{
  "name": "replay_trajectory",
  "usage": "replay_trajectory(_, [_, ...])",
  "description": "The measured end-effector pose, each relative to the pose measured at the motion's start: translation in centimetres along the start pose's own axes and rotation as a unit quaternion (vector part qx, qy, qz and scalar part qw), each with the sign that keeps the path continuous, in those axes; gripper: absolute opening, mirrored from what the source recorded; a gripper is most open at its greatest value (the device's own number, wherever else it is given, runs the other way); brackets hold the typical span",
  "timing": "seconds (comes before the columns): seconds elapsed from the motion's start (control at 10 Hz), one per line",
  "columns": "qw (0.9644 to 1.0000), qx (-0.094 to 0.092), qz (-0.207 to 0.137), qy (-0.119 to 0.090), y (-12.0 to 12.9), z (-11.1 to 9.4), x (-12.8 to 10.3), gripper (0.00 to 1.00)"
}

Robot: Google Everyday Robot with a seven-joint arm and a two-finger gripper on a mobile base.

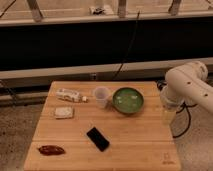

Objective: Push the eraser across the table

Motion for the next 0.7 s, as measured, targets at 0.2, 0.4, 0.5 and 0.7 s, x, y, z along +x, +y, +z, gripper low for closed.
replay_trajectory(0.2, [1.0000, 0.000, 0.000, 0.000, 0.00, 0.00, 0.00, 0.80])
replay_trajectory(0.4, [1.0000, 0.000, 0.000, 0.000, 0.00, 0.00, 0.00, 0.80])
replay_trajectory(0.5, [1.0000, 0.000, 0.000, 0.000, 0.00, 0.00, 0.00, 0.80])
replay_trajectory(0.7, [1.0000, 0.001, -0.004, 0.002, 0.19, 0.25, -0.24, 0.80])
